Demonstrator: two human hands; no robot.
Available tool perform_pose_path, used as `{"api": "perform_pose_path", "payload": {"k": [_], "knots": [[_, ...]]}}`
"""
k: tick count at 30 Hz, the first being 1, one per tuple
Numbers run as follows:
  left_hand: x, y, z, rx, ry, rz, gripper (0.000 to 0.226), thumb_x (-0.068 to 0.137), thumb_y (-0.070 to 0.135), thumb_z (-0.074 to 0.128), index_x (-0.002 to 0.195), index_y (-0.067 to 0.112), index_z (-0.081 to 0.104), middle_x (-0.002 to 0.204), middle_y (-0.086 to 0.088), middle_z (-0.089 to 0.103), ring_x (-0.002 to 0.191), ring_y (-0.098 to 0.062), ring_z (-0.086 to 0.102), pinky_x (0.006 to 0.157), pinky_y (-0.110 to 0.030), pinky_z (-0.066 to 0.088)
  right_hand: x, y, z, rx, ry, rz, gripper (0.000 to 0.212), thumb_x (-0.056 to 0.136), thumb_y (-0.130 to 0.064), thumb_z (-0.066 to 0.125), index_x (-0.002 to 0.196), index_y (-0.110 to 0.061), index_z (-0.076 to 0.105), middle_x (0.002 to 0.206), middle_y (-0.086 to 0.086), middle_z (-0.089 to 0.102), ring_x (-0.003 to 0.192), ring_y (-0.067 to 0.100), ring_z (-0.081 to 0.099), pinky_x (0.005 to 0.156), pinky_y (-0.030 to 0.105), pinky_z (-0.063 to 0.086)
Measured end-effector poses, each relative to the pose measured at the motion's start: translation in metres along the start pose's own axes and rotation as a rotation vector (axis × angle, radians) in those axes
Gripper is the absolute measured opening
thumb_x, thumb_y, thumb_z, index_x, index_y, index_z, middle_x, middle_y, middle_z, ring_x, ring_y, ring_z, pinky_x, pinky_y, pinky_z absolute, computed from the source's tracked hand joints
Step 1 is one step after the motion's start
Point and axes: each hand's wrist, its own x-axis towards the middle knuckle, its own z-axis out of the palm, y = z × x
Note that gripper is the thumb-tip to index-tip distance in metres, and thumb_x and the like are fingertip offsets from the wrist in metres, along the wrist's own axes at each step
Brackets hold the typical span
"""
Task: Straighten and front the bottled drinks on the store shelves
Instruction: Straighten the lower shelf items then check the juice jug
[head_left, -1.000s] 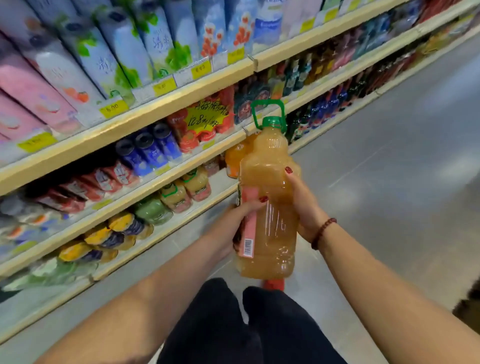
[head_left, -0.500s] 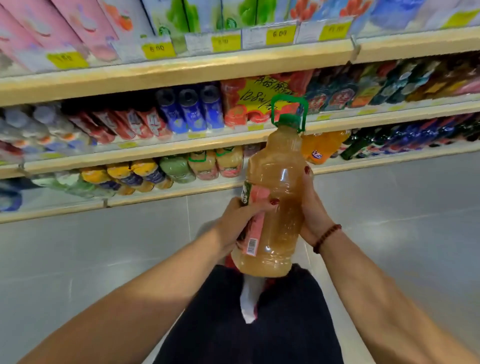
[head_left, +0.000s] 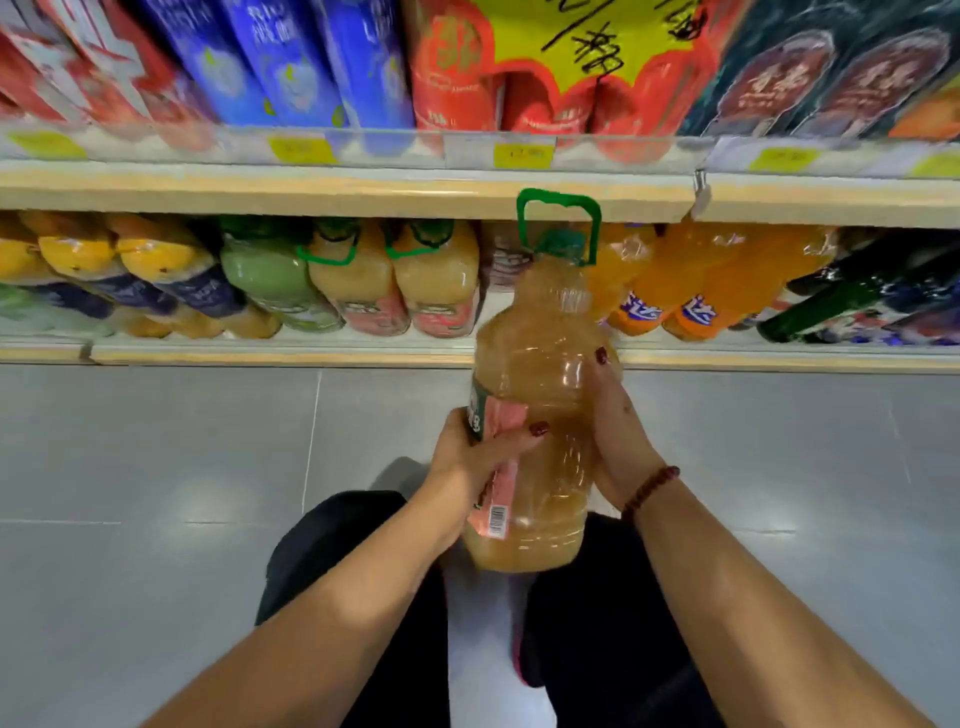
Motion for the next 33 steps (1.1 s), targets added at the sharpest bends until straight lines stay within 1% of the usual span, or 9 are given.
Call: {"api": "perform_pose_path", "payload": {"k": [7, 11, 14, 17, 21, 25, 28, 30, 33], "knots": [[0.114, -0.061, -0.010, 0.059, -0.046, 0.270, 0.061, 0.058, 0.036, 0.080, 0.112, 0.012, 0.066, 0.103, -0.016, 0.072, 0.097, -0.034, 0.069, 0.088, -0.054, 0.054, 0.110, 0.069, -0.008, -0.040, -0.031, -0.134, 0.105, 0.044, -0.097, 0.053, 0.134, -0.043, 0.049, 0.130, -0.002, 0.062, 0.121, 0.024, 0.058, 0.103, 0.052, 0.045], [0.163, -0.076, -0.011, 0.049, 0.032, 0.395, 0.050, 0.050, 0.042, 0.085, 0.095, 0.044, 0.064, 0.091, 0.004, 0.075, 0.090, -0.021, 0.073, 0.076, -0.042, 0.058, 0.157, 0.085, -0.008, 0.105, -0.128, -0.268, 0.092, 0.050, -0.087, 0.062, 0.126, -0.035, 0.056, 0.122, -0.001, 0.069, 0.114, 0.022, 0.064, 0.093, 0.043, 0.054], [0.185, -0.076, -0.007, 0.076, 0.085, 0.500, 0.047, 0.045, 0.042, 0.083, 0.086, 0.050, 0.064, 0.084, 0.010, 0.075, 0.080, -0.013, 0.073, 0.066, -0.032, 0.059, 0.179, 0.086, -0.007, 0.110, -0.076, -0.380, 0.078, 0.062, -0.081, 0.057, 0.125, -0.036, 0.054, 0.129, 0.000, 0.063, 0.118, 0.021, 0.061, 0.102, 0.047, 0.048], [0.197, -0.066, -0.005, 0.090, 0.171, 0.575, 0.052, 0.045, 0.036, 0.084, 0.094, 0.035, 0.067, 0.090, 0.002, 0.075, 0.084, -0.018, 0.073, 0.074, -0.044, 0.060, 0.185, 0.074, -0.004, 0.049, -0.033, -0.508, 0.049, 0.082, -0.067, 0.047, 0.118, -0.034, 0.056, 0.128, -0.002, 0.063, 0.119, 0.017, 0.060, 0.105, 0.046, 0.046], [0.200, -0.055, -0.001, 0.073, 0.244, 0.652, 0.059, 0.046, 0.040, 0.087, 0.099, 0.029, 0.066, 0.096, 0.004, 0.075, 0.089, -0.015, 0.072, 0.081, -0.046, 0.059, 0.181, 0.053, 0.005, -0.028, 0.027, -0.601, 0.049, 0.075, -0.074, 0.042, 0.101, -0.036, 0.061, 0.108, -0.017, 0.067, 0.106, 0.005, 0.063, 0.100, 0.039, 0.051], [0.206, -0.041, 0.003, 0.200, 0.330, 0.711, 0.057, 0.041, 0.054, 0.084, 0.092, 0.041, 0.064, 0.088, 0.013, 0.073, 0.088, -0.006, 0.069, 0.081, -0.041, 0.058, 0.185, 0.048, 0.021, 0.084, 0.124, -0.621, 0.057, 0.093, -0.061, 0.038, 0.136, -0.024, 0.042, 0.130, -0.004, 0.054, 0.120, 0.014, 0.054, 0.107, 0.043, 0.043], [0.215, -0.040, 0.000, 0.307, 0.424, 0.708, 0.082, 0.031, 0.062, 0.080, 0.100, 0.026, 0.051, 0.101, 0.003, 0.067, 0.100, -0.020, 0.063, 0.085, -0.044, 0.054, 0.183, 0.053, 0.024, 0.021, 0.119, -0.638, 0.099, 0.067, -0.062, 0.064, 0.145, -0.019, 0.023, 0.137, 0.002, 0.045, 0.121, 0.017, 0.051, 0.103, 0.039, 0.047], [0.218, -0.040, -0.002, 0.338, 0.461, 0.716, 0.080, 0.031, 0.061, 0.076, 0.097, 0.026, 0.048, 0.100, 0.002, 0.065, 0.097, -0.021, 0.063, 0.084, -0.045, 0.054, 0.184, 0.052, 0.023, -0.078, 0.098, -0.665, 0.119, 0.049, -0.057, 0.078, 0.145, -0.018, 0.018, 0.138, 0.004, 0.042, 0.122, 0.017, 0.050, 0.101, 0.039, 0.049], [0.223, -0.040, -0.002, 0.360, 0.462, 0.751, 0.087, 0.032, 0.060, 0.076, 0.104, 0.019, 0.050, 0.100, 0.001, 0.065, 0.098, -0.021, 0.063, 0.085, -0.045, 0.053, 0.189, 0.046, 0.021, -0.102, 0.079, -0.669, 0.131, 0.035, -0.052, 0.086, 0.143, -0.019, 0.021, 0.133, 0.001, 0.046, 0.118, 0.014, 0.054, 0.094, 0.037, 0.053]]}}
